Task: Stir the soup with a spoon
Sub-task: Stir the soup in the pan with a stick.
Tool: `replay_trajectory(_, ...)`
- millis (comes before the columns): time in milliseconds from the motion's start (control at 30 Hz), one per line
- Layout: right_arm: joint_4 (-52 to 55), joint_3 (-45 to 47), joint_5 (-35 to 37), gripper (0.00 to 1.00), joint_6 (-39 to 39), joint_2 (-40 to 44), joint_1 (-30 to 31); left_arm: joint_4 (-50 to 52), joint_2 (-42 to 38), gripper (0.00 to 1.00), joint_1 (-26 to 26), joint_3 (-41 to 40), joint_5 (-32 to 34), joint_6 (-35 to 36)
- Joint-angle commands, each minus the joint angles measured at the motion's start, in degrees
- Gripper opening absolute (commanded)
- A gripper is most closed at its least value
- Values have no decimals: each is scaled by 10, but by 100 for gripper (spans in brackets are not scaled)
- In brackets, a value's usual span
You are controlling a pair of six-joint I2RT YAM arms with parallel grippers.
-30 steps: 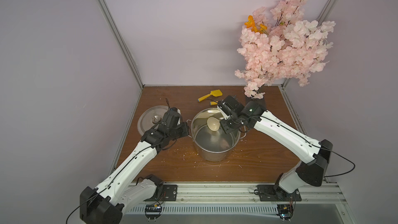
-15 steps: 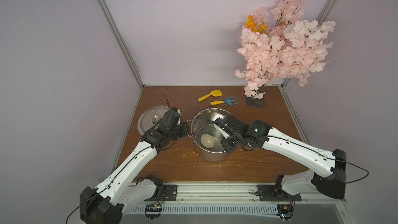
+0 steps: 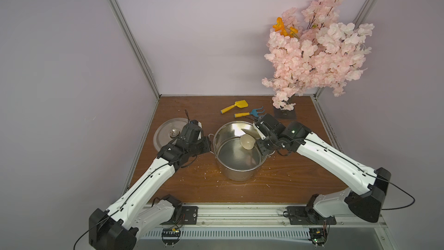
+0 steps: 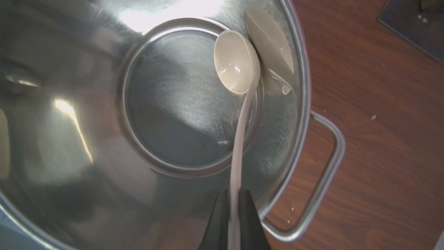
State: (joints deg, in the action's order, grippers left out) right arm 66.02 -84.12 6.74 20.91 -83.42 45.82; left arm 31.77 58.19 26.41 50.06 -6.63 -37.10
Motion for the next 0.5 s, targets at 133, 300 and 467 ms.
replay_trajectory(133,-53,-71,-66,0,-23,-65,59,-10,-12,1,7,-2,-13,19)
replay_trajectory(300,-53,-36,-78,0,-19,-41,111,-10,-12,1,7,0,-13,18)
replay_trajectory(467,-33,43,-60,0,5,32,118,-9,-16,1,7,1,-12,18)
